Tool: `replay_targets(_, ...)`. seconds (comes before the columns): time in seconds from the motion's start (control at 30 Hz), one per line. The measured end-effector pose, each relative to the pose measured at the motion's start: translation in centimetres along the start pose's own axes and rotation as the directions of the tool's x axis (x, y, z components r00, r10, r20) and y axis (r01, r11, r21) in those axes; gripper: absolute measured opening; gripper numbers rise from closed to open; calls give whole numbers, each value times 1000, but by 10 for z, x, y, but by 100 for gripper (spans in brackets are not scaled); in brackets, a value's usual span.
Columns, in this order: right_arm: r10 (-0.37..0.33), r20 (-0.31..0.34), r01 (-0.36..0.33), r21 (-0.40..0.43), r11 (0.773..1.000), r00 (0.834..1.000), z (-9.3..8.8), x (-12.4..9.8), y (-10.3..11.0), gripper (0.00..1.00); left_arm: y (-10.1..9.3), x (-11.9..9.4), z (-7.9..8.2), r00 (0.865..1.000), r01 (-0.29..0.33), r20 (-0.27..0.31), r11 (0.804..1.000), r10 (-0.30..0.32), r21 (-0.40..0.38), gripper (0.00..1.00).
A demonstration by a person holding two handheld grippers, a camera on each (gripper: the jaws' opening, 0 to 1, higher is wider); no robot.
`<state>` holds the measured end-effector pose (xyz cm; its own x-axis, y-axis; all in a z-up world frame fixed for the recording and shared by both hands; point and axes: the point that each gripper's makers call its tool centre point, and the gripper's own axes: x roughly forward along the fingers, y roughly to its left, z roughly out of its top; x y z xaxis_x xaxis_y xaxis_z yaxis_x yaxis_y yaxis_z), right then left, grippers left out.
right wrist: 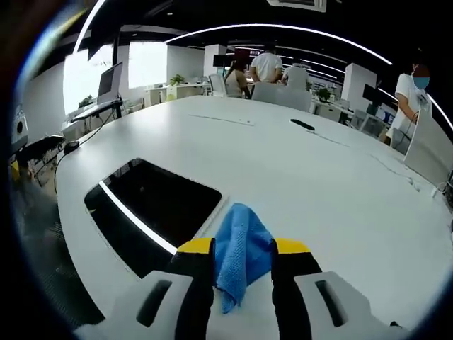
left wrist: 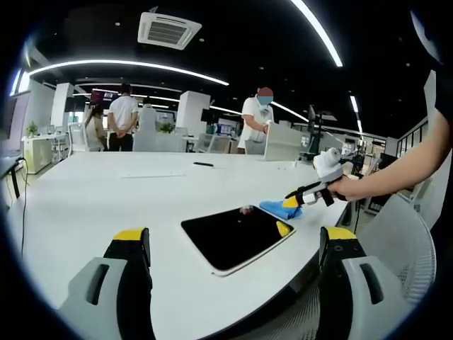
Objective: Wipe the mirror surface with the cleaning cloth until all visible marks leave the cleaned area.
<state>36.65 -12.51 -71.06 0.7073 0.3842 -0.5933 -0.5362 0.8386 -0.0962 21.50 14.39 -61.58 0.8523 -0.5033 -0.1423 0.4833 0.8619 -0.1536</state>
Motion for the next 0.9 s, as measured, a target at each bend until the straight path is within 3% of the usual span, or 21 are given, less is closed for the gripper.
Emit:
replay_targets(0.1,16,-25,-17,-29,999,1000,-5,5,3,21,0,0,0,1000,-1,-1,1000,1,0,98)
replay_targets(0.37,21,-47,-21,-14,1000,999,-9,14,5,19,0,0,-1,1000,-3,-8,1000,3,-1,98)
replay_targets(0.47,29,-54,-31,-35,999,998,-9,17,6,12,0,0,-2,1000,-2,-12,1000,2,-2,98)
replay_targets(0.53,39,-67,-41,-29,999,997,-11,19,7,7,0,0,-2,1000,-3,-13,1000,3,-2,99)
replay_targets(0.9,29,-59,-27,34,999,998,-11,22,8,2,1,0,-3,1000,-9,-18,1000,9,-3,98)
